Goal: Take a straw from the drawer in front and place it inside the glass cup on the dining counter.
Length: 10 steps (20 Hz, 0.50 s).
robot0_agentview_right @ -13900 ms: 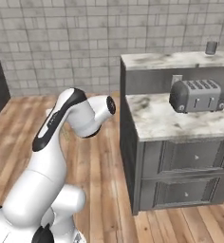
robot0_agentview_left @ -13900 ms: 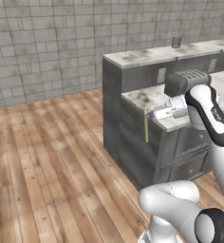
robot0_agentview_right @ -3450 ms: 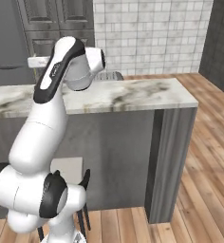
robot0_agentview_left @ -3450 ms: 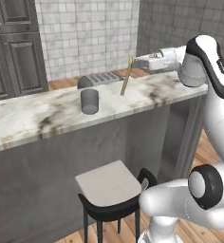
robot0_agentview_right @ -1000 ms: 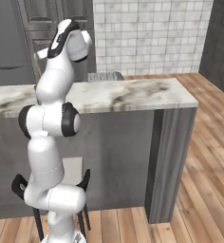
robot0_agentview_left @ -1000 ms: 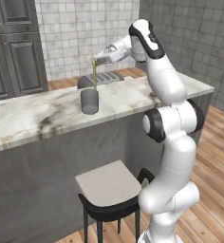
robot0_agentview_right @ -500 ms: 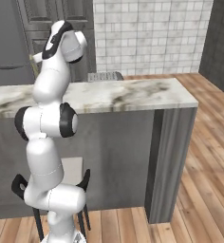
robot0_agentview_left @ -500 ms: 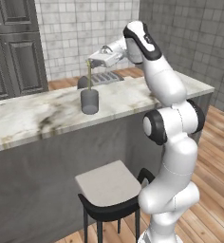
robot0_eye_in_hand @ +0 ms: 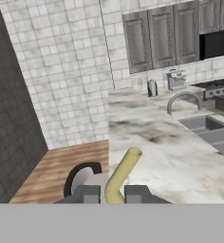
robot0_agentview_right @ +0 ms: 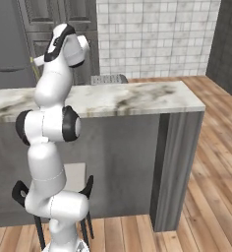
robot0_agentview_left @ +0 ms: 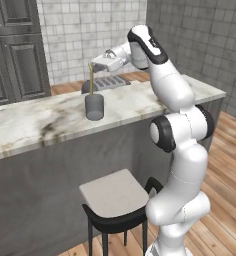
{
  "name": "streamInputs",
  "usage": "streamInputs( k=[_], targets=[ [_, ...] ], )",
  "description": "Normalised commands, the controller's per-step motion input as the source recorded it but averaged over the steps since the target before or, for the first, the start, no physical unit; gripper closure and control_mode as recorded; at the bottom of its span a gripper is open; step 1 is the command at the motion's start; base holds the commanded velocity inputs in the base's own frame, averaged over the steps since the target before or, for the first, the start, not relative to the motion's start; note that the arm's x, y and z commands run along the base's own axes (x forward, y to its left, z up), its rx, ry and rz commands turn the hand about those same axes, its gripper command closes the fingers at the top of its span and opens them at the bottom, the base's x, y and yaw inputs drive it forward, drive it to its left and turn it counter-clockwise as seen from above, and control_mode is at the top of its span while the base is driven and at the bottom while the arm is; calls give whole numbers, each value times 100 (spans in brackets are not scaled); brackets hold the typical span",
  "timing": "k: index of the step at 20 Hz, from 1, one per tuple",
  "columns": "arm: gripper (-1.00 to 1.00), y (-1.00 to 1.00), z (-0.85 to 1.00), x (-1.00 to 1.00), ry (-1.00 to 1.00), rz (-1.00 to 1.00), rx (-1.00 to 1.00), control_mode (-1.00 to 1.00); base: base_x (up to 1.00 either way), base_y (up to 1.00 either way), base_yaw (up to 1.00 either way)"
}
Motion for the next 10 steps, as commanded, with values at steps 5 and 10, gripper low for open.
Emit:
streamInputs(
  k=[5,10],
  targets=[
    [100,0,-12,5,0,0,0,-100,0,0,0],
    [100,0,-11,3,0,0,0,-100,0,0,0]
  ],
)
